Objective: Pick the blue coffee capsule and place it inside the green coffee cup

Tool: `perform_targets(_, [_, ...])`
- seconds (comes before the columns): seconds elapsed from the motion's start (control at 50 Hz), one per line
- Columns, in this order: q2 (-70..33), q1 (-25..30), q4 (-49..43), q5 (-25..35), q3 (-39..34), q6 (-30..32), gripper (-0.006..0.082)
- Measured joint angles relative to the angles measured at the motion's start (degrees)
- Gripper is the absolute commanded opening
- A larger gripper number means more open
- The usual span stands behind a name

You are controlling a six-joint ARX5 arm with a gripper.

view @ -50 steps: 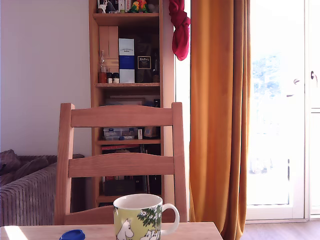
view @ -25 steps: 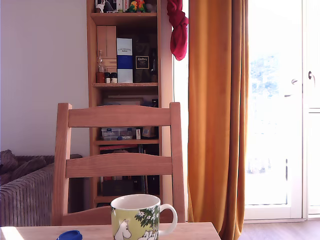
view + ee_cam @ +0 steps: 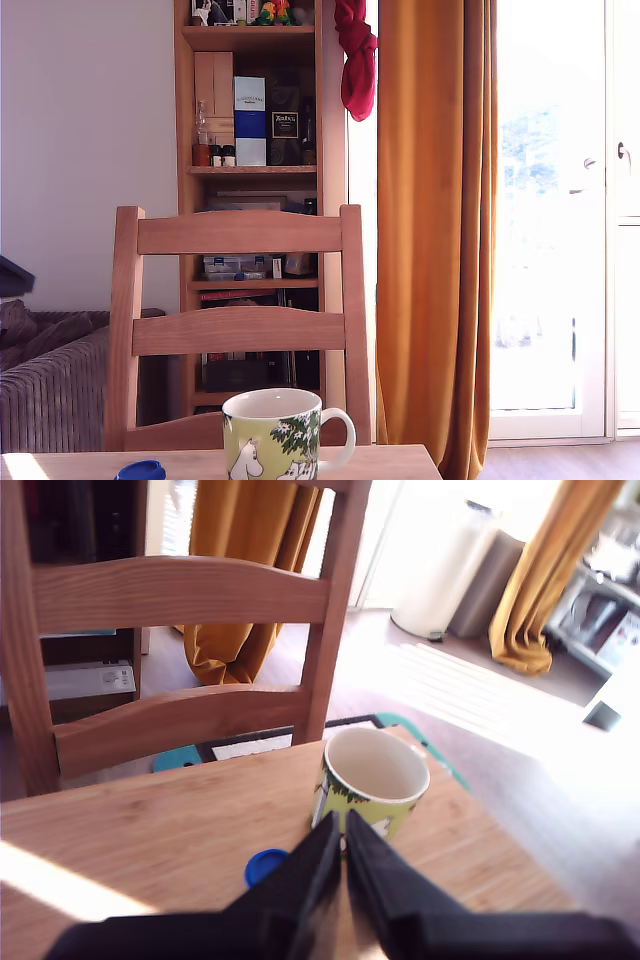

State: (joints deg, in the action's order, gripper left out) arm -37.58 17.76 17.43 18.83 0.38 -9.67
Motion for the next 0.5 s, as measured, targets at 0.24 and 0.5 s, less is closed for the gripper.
perform_targets(0.24, [-10.9, 3.9, 7.6, -3.1, 0.0, 6.1, 0.0563])
perform_targets(0.5, [-25.6, 3.9, 8.3, -4.2, 3.0, 8.3, 0.0571])
